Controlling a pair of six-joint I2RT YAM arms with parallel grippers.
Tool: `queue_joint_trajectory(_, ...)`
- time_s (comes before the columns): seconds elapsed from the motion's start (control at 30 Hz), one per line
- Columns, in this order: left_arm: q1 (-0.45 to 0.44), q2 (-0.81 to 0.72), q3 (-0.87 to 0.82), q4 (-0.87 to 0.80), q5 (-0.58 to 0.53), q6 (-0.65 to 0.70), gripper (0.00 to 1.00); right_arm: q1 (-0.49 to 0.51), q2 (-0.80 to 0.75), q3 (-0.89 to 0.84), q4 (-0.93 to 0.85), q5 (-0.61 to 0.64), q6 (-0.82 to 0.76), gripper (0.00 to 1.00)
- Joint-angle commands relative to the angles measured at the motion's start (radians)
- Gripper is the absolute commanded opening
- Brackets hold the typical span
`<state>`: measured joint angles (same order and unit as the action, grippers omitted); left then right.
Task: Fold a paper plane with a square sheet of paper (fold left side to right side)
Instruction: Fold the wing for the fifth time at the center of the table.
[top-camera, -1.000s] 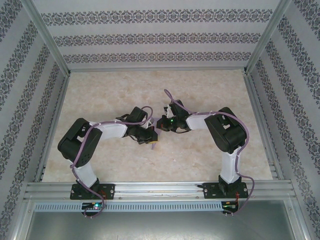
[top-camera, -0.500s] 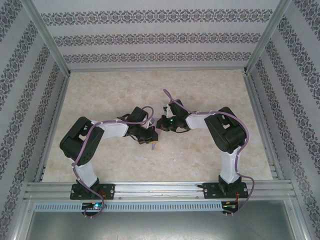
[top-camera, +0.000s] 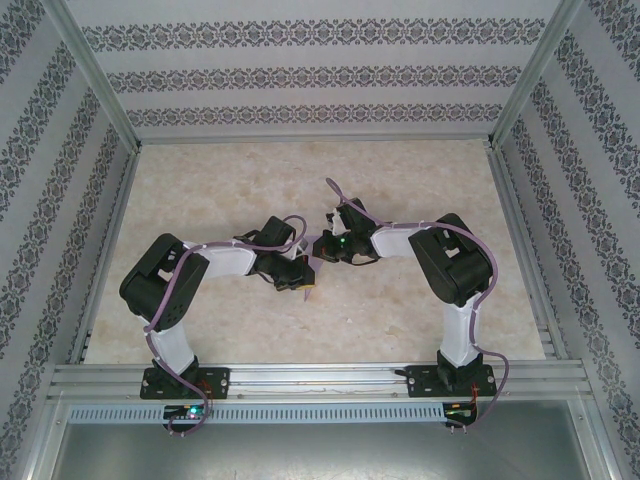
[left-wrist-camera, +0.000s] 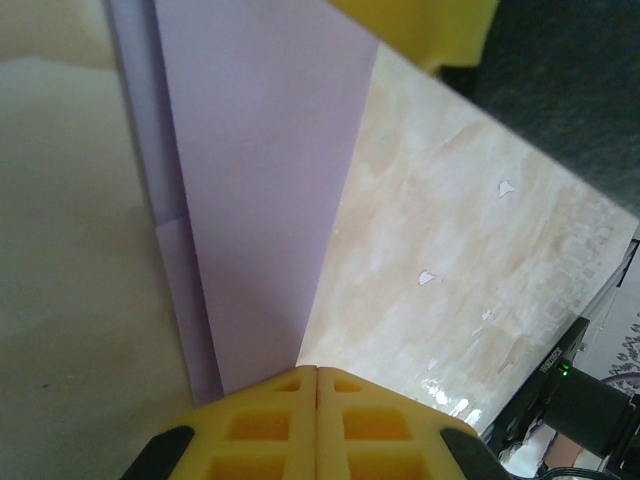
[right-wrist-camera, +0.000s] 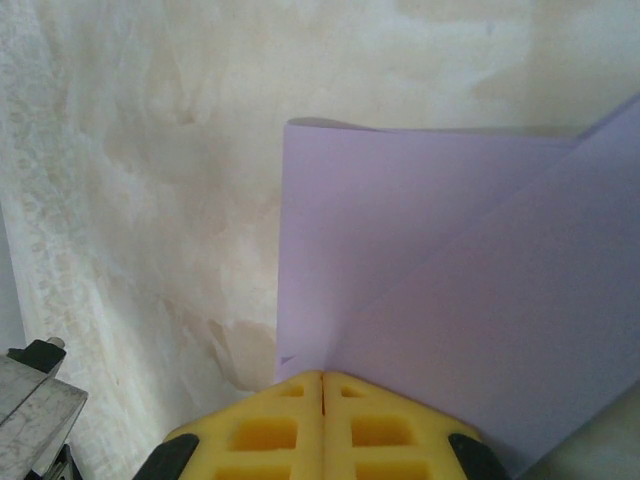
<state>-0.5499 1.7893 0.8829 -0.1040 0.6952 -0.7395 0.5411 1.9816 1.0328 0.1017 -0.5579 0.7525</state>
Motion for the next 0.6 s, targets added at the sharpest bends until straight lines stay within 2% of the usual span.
queue_joint_trajectory(0.0,-0.013,0.019,-0.018,0.007,-0.023,0.010,0.06,0.010,0.083,-0.031,-0.135,0.102,-0.033,0.00)
queue_joint_trajectory(0.57,-0.014,0.021,-0.050,0.021,-0.046,0.011,0.06,0.016,0.076,-0.011,-0.143,0.083,-0.041,0.00)
